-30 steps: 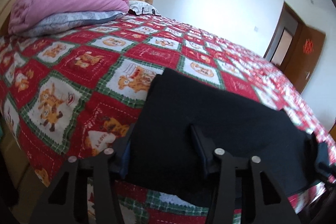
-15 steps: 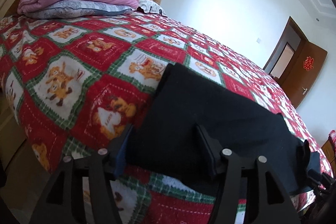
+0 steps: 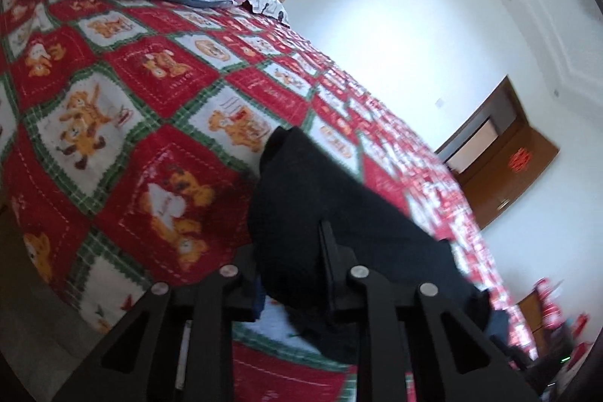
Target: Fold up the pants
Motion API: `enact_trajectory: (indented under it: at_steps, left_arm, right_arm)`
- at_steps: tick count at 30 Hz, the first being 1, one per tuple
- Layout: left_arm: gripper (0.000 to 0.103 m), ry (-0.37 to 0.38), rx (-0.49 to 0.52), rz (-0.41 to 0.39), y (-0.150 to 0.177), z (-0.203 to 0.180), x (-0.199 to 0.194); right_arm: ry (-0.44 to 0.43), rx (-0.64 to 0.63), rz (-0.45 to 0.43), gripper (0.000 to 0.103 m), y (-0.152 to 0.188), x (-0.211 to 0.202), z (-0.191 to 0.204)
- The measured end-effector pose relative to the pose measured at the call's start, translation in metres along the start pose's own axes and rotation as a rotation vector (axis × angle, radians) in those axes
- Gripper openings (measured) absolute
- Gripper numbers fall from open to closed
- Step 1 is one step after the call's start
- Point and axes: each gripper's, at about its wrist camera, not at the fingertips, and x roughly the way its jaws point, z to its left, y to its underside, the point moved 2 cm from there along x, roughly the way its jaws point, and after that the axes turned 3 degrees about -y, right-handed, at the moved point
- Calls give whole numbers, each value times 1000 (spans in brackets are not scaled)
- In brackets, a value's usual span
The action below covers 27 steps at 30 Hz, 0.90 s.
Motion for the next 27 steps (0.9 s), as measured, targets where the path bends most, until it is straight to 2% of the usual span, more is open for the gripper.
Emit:
enact_trajectory:
  at_steps: [4,8,12,16,22,27]
  left_arm:
    - [24,55,-42,10,-5,-7,-5]
    - [23,91,-26,2,-9,-21,-13]
    - [23,142,19,-11,-15,-45,-23]
    - [23,195,77,-20,-18,-71,-35]
    - [23,249,181,-29,-20,-113,-46]
    - [23,279,273,-16,-18,-149,-48]
  right_arm:
    - [32,10,52,42,-1,4,-5]
    - [65,-2,34,42,-9,-12,-9]
    - [99,45,28,42,-18,-34,-27]
    - [112,135,59,42,-18,-51,-57]
    - [166,269,91,42,8,-71,-113]
    - [174,379,92,43,28,-78,-140]
